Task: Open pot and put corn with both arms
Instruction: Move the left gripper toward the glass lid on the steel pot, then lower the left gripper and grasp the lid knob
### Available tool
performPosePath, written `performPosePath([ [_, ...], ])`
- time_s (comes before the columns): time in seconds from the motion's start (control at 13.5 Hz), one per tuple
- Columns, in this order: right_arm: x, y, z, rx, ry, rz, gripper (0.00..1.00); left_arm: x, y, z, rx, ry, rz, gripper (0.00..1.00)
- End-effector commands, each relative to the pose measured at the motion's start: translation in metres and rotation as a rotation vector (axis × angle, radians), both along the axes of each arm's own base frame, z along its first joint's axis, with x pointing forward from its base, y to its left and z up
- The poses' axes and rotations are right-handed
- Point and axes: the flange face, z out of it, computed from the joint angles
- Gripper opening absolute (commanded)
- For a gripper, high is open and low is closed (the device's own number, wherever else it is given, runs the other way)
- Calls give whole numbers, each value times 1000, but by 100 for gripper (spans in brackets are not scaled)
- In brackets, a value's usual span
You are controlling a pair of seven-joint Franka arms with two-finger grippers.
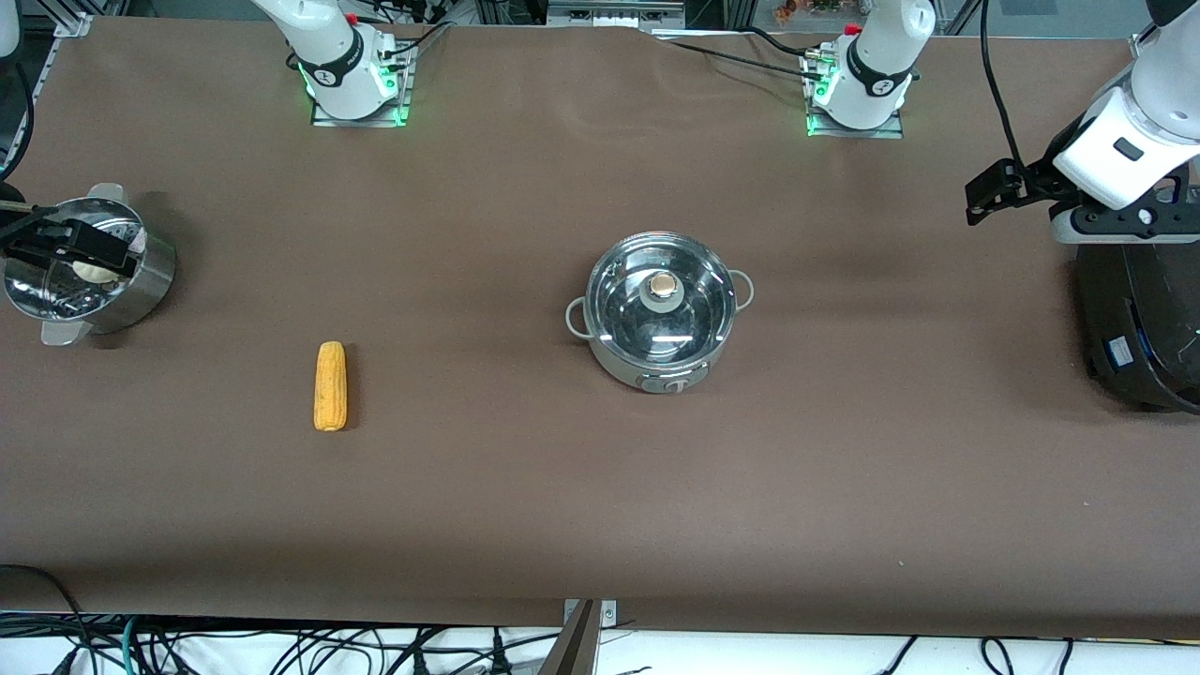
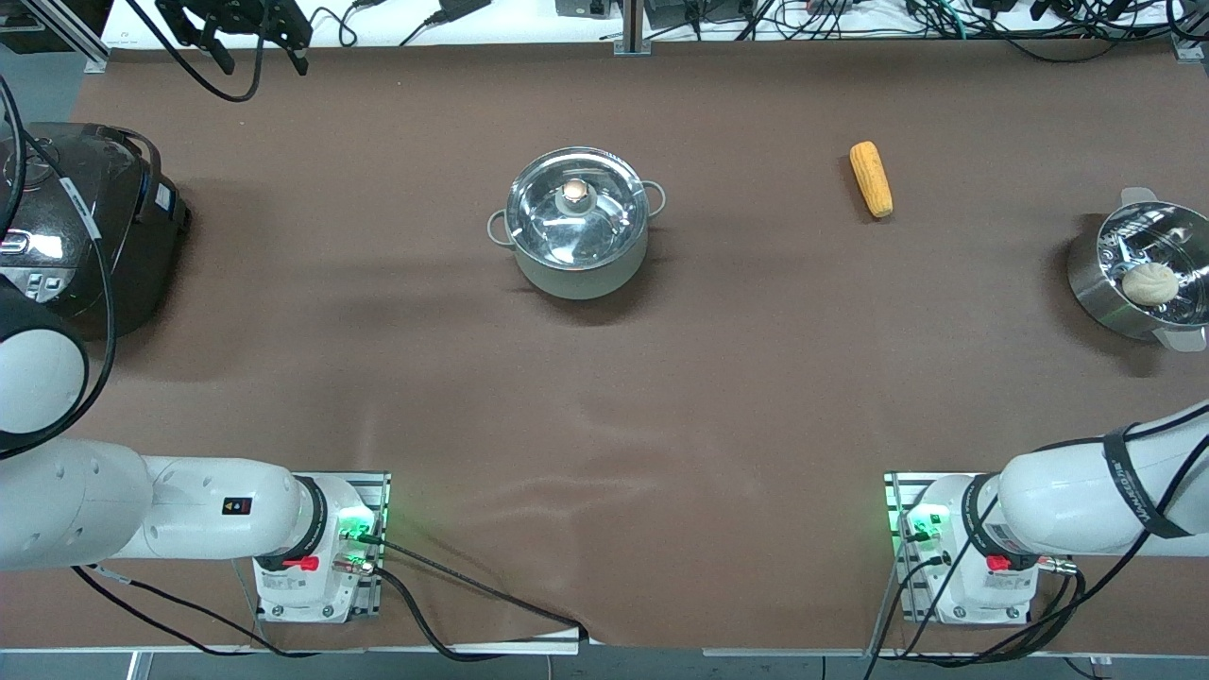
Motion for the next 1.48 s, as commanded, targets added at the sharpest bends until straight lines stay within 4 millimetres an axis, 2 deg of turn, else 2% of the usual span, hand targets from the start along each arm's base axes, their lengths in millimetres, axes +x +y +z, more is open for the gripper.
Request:
performPosePath([
  [0.0,-4,3,5,9,-9,-2,100,-4,-45,-1,-1,5,-82,100],
  [0.15,-4,5,5,10,-7,0,100,-6,-90,-14,-10,27,-160,100],
  [0.22,-4,5,5,10,-7,0,100,-5,-110,-11,-51,25,-163,100],
  [0.3,-4,5,5,10,-7,1,100,4,-127,-18,-82,39,-122,100],
  [0.37,-4,4,5,9,-7,1,100,14,-154,-20,-98,31,-69,100],
  [0.52,-4,4,5,11,-7,0,100,31,-215,-45,-131,18,32,100],
  [0.67,-4,6,5,11,-9,1,100,28,-273,-68,-120,-43,101,100],
  [0.74,-4,6,5,11,-7,1,100,17,-302,-79,-48,-100,93,100],
  [0.81,-4,6,5,11,-6,1,100,10,-327,-100,5,-127,126,100],
  [0.96,-4,4,5,11,-6,1,100,24,-340,-129,-18,-168,227,100],
  [1.19,-2,6,3,0,-7,3,100,23,-361,-182,-7,-123,209,100],
  [1.26,2,6,-6,2,5,5,100,26,-361,-192,-8,-116,196,100],
  [1.41,20,9,-50,14,72,3,100,28,-363,-214,1,-93,188,100],
])
